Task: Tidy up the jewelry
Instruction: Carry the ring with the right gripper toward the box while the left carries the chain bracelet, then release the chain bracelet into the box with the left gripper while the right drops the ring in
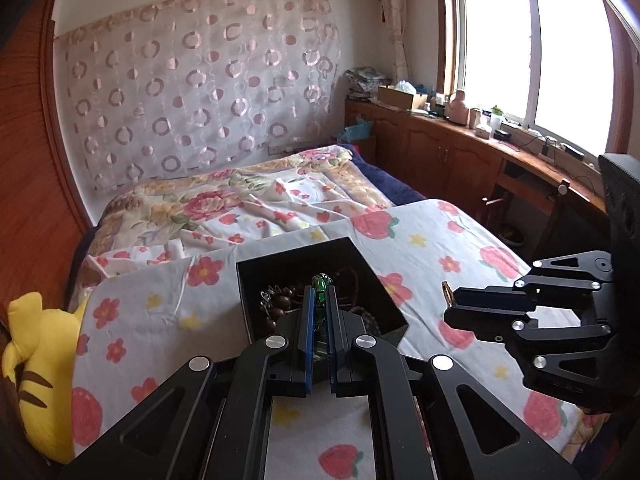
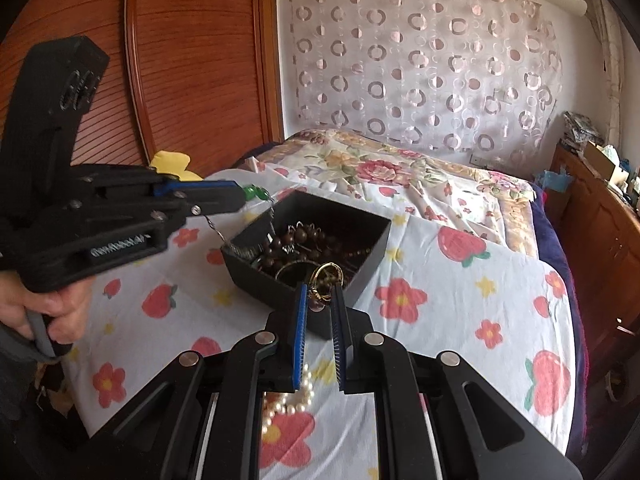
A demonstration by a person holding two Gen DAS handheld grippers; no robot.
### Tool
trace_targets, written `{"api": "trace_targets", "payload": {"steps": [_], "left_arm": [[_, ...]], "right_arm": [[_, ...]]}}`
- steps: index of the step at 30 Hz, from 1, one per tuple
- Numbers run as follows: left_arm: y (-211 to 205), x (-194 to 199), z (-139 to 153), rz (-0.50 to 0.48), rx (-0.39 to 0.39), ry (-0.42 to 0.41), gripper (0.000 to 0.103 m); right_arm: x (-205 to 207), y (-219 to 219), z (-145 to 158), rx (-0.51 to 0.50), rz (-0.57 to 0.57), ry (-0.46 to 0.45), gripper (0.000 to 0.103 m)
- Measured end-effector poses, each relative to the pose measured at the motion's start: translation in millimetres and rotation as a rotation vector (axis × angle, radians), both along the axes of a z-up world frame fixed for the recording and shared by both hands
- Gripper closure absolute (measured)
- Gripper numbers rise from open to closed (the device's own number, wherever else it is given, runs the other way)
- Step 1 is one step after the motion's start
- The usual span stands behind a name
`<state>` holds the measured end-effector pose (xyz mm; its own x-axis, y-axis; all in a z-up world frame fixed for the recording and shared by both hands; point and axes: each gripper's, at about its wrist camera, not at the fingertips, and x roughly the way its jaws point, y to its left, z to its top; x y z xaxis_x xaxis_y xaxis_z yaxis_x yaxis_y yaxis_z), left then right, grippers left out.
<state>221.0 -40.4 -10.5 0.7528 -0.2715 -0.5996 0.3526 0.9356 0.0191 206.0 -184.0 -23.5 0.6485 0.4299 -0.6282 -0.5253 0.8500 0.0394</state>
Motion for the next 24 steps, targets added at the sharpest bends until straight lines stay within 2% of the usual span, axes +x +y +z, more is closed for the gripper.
{"api": "trace_targets", "payload": {"steps": [9,19,21,23,24], "left_arm": [[-3,27,-13,0.007,0.009,0.038,0.099],[10,40,-16,0.040,-0.016,0.060,0.097],[12,39,-16,0.047,-0.014,0.055,0.091],[16,38,-14,0.058,-0.020,0.042,0.071],[17,37,-13,0.061,-0.023,0.037,0.069]], "right_arm": [[26,2,-10,0.017,-0.009,0.057,0.089],[45,7,-14,-0.016,-0.020,0.055,0.089],[49,9,-13,-0.028,-0.019,0.052,0.089],[54,13,-11,-0.030,-0.016,0.048,0.089],[57,14,-11,-0.032,-0.016,0.046,0.089]]}}
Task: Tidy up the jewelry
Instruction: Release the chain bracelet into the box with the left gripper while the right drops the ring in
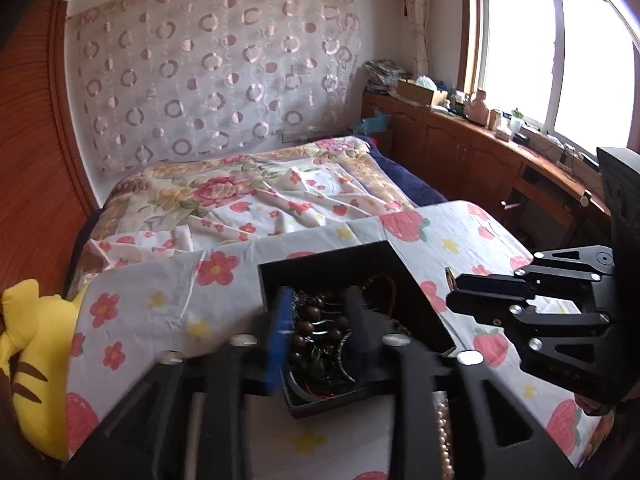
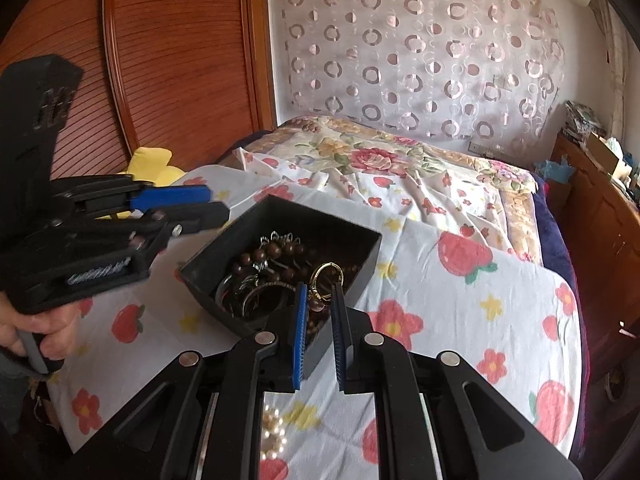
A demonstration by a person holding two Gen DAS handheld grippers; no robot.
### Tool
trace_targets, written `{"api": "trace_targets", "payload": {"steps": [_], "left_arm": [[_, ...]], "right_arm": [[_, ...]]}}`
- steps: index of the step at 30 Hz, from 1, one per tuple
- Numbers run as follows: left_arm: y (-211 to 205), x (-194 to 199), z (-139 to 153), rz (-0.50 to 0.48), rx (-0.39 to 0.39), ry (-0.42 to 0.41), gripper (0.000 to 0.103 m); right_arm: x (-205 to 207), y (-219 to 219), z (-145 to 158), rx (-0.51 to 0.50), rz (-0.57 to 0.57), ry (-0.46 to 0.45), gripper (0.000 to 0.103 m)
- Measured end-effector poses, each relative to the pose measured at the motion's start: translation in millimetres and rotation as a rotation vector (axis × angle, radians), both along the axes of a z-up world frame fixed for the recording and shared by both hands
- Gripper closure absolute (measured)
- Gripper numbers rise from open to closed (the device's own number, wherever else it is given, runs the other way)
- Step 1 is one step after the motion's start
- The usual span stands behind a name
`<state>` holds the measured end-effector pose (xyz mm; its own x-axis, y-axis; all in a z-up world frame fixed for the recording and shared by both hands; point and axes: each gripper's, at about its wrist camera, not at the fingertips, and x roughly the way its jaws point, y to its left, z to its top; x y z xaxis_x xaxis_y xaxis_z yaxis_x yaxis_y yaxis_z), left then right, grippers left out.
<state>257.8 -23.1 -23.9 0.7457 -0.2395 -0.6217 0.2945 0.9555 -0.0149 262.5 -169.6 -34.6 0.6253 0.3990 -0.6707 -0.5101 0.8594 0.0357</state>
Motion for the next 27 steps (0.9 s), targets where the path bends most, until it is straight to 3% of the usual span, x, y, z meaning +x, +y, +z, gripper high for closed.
{"api": "trace_targets", "payload": {"steps": [3,5,8,13,18,27], "left_arm": [[7,-2,3,0.016,-0.004,-0.010,0.056],[13,-3,5,0.039,0.003,-0.028,0.033],[22,-7,8,0.066,0.005,-0.058,0.019],[39,-9,7,0.106,0.014,-0.061,0.011],[51,-12,4,0.127,0.024,-0.055,0.009],[63,-25,-2,0.134,0.008,-0.044,0.008]], "right_arm": [[6,3,-1,-0.001,-0.001,0.006,0.089],[12,8,-2,-0.008,-0.001,0.007,0.089],[21,12,-6,-0.011,-0.012,0.016,0.089],[33,16,-18,-0.009,-0.028,0.036,0.089],[43,17,-28,0.014,-0.049,0.063,0.089],[40,21,-17,0.061,-0.048,0.039,0.089]]}}
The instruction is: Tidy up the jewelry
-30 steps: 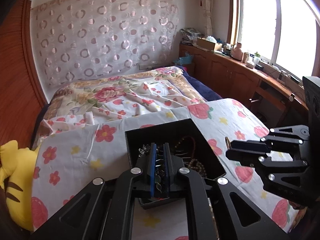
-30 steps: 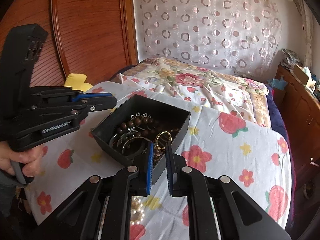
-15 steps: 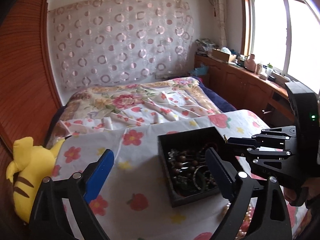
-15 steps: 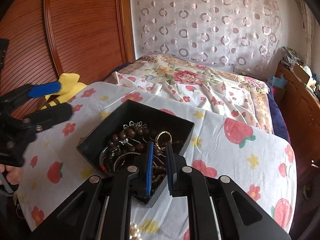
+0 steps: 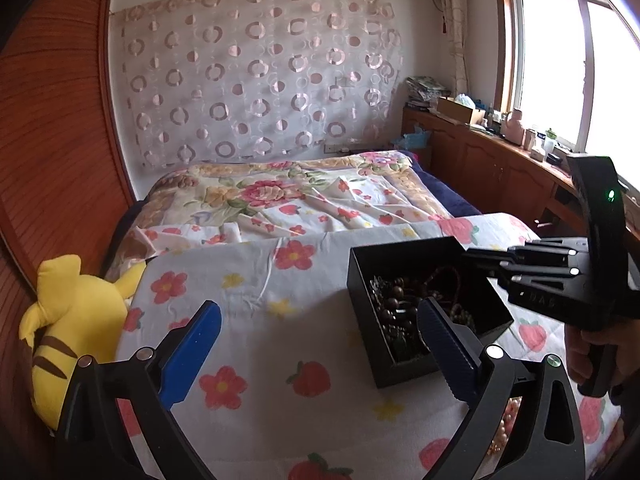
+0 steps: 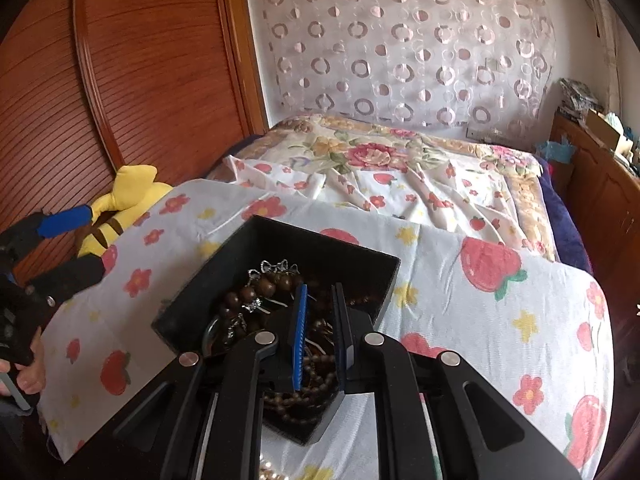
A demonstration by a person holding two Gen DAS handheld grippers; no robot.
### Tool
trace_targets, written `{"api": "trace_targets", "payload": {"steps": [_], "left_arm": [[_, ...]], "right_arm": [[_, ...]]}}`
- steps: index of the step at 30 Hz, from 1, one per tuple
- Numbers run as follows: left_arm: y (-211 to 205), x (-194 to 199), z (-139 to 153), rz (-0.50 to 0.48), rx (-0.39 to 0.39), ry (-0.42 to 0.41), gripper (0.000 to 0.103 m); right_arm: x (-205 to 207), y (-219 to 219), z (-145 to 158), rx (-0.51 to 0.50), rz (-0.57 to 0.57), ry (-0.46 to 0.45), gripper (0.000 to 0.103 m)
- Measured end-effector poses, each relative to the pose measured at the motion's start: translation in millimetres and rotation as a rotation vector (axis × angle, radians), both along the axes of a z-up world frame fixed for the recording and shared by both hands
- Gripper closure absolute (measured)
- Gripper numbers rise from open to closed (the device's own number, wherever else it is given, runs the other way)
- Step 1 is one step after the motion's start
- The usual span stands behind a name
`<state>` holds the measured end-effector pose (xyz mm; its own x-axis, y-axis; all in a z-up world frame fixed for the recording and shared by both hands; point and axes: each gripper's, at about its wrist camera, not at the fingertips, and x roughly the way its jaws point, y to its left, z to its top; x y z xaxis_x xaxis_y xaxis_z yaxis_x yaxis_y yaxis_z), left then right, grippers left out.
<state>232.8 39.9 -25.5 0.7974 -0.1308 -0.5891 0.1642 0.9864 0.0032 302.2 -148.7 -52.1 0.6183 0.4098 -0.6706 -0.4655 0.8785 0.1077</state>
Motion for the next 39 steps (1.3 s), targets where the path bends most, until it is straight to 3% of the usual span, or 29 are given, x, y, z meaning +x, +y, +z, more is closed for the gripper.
{"api": "trace_targets", "payload": {"steps": [6,16,27,39], "left_arm": [[-3,-23,-13,-0.027,-0.021,0.017,0.008],[-14,-61,-36,-0.085,-0.042,0.050,0.008],[-20,-92,-46,-0.081,-0.041,0.042,0.008],[-29,-97,-54,-0.101,-0.048,0.070,0.008]], "right_arm": [[-41,-11,5,-0.029,0.042,-0.016,0.089],[-109,-19,-34,-0.121,0.142,0.057,0.089],[-120,-10,-54,-0.154,0.140,0.113,0.089],[-108,-2,-55,-0.172,0.155,0.164,0.090]]}}
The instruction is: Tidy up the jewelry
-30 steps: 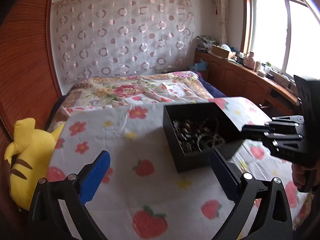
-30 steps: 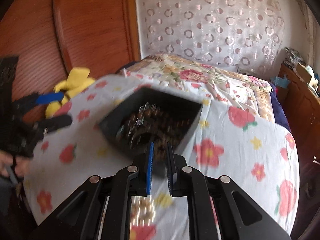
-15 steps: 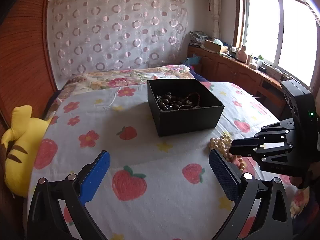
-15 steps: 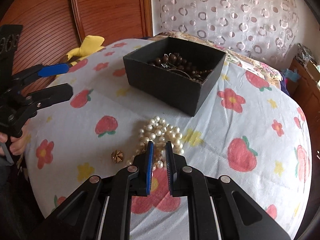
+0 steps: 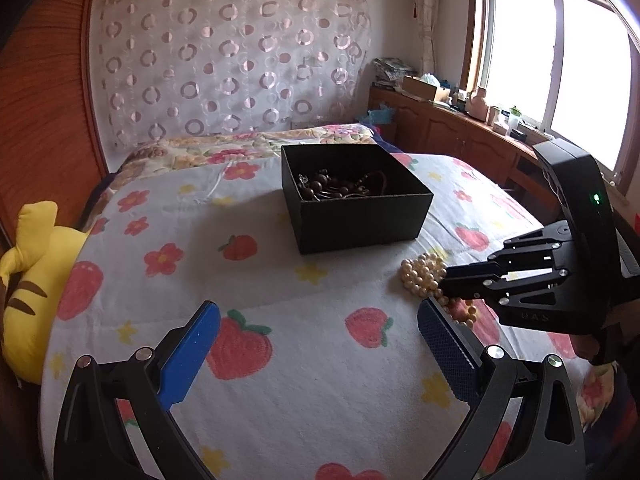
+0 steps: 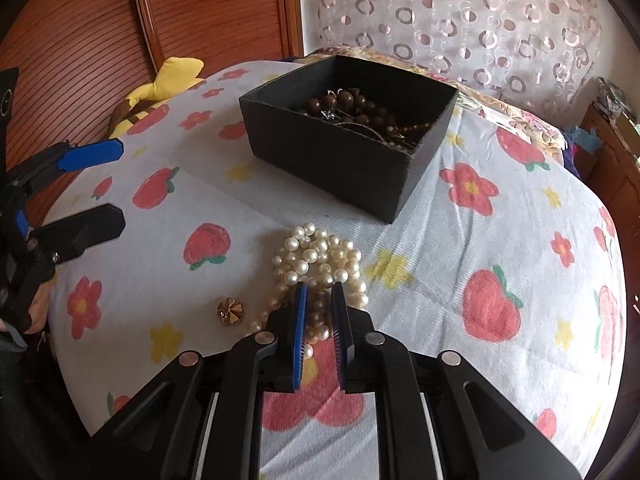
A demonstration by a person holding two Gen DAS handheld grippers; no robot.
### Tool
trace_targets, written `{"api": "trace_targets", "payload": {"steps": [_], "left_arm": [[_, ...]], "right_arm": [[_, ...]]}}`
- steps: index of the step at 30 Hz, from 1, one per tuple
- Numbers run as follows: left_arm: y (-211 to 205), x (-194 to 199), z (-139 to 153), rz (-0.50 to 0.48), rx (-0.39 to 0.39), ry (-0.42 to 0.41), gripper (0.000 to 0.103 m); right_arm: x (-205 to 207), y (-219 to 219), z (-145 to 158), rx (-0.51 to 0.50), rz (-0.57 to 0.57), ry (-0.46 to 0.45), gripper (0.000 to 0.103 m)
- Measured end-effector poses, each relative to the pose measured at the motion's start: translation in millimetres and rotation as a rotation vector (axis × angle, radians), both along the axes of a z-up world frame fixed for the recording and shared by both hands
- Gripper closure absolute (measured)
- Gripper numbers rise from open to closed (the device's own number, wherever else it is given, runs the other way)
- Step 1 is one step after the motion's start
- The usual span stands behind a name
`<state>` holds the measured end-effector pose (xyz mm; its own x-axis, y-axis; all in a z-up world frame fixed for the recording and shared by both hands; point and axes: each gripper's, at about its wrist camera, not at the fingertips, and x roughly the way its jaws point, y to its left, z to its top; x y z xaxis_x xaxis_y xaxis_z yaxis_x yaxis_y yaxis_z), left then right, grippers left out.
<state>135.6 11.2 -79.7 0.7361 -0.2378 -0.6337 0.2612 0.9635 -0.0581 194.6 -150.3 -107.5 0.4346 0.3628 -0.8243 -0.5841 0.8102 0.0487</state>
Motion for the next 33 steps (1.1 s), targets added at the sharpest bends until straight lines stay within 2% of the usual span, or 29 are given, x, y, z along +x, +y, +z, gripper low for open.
{"api": "trace_targets", "payload": {"steps": [2,7,13,15,20,22,27,33], "left_arm": [[0,0,-1,-0.005,-0.005,0.005,0.008],[-6,-1,-2,-0.026,-0.008,0.013,0.008],[-17,-2,-6,-0.074,-0.011,0.037,0.008],[-23,-2,-8,-0.098,-0.010,0.045,0.013],[-37,0,-14,-0.157,-0.014,0.094,0.045],[-44,0,-16,-0.182,-0.009,0.107,0.051],[-59,-1,-20,-0.230,0.007,0.120,0.055],[-73,2,-28,-0.255,0.035,0.143,0.065]], "right_arm": [[-1,-1,0,0.010,0.005,0.000,0.094],[-13,-16,14,0.069,-0.012,-0.064,0.094],[-29,-45,53,0.130,-0.054,-0.169,0.094],[-34,-56,68,0.147,-0.068,-0.206,0.094],[-41,-77,94,0.159,-0.092,-0.268,0.094],[-43,-82,103,0.161,-0.102,-0.289,0.094],[-45,-93,118,0.165,-0.114,-0.323,0.094],[-50,-97,133,0.167,-0.114,-0.357,0.094]]}}
